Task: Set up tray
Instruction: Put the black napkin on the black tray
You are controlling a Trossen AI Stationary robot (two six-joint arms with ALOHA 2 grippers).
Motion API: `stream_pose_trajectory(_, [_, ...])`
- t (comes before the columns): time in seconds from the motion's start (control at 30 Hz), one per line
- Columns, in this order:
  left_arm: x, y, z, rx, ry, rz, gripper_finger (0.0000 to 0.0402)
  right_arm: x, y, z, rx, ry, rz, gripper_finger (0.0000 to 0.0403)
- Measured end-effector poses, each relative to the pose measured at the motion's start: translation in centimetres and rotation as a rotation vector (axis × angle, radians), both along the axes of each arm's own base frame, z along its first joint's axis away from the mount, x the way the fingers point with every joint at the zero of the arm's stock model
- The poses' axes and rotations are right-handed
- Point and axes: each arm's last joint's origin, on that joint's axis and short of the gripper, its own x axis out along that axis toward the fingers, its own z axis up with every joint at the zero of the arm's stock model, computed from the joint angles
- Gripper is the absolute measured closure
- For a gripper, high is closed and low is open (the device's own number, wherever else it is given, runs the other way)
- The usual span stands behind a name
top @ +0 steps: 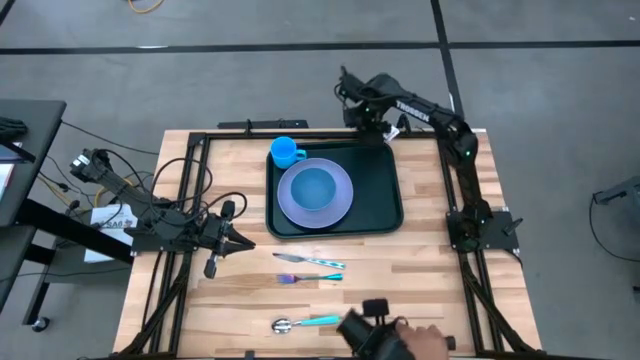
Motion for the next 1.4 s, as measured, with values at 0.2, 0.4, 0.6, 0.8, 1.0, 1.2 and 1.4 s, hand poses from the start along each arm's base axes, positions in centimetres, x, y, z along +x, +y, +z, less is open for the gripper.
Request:
stream_pose_trajectory(0.2, [0.0, 0.0, -0.1, 0.0, 0.007, -0.012, 0.0387, 1.4, 3.8, 0.2, 0.096, 0.051, 0.036, 0.0398])
stream_pose_trajectory(0.4, [0.0, -0.1, -0.1, -0.019, 0.013, -0.046, 0.0387, 2.7, 6.5, 0.2, 0.145, 0.058, 0.03, 0.0398])
stream_pose_trajectory(0.6, [-0.1, -0.2, -0.1, -0.04, 0.019, -0.075, 0.0387, 2.3, 7.0, 0.2, 0.176, 0.092, -0.033, 0.0398])
stream_pose_trajectory(0.8, [-0.1, -0.2, -0.1, -0.041, 0.019, -0.075, 0.0387, 1.0, 7.9, -0.5, 0.222, 0.065, -0.042, 0.0398])
stream_pose_trajectory(1.0, [-0.1, -0.2, -0.1, -0.041, 0.019, -0.076, 0.0387, -1.0, 10.4, -1.8, 0.211, 0.015, -0.031, 0.0398])
stream_pose_trajectory(1.2, [-0.1, -0.2, -0.1, -0.041, 0.018, -0.075, 0.0387, -1.5, 13.2, -2.8, 0.175, -0.056, -0.006, 0.0398])
stream_pose_trajectory(1.4, [-0.1, -0.2, -0.1, -0.041, 0.018, -0.074, 0.0387, -0.8, 15.0, -4.5, 0.12, -0.082, 0.014, 0.0398])
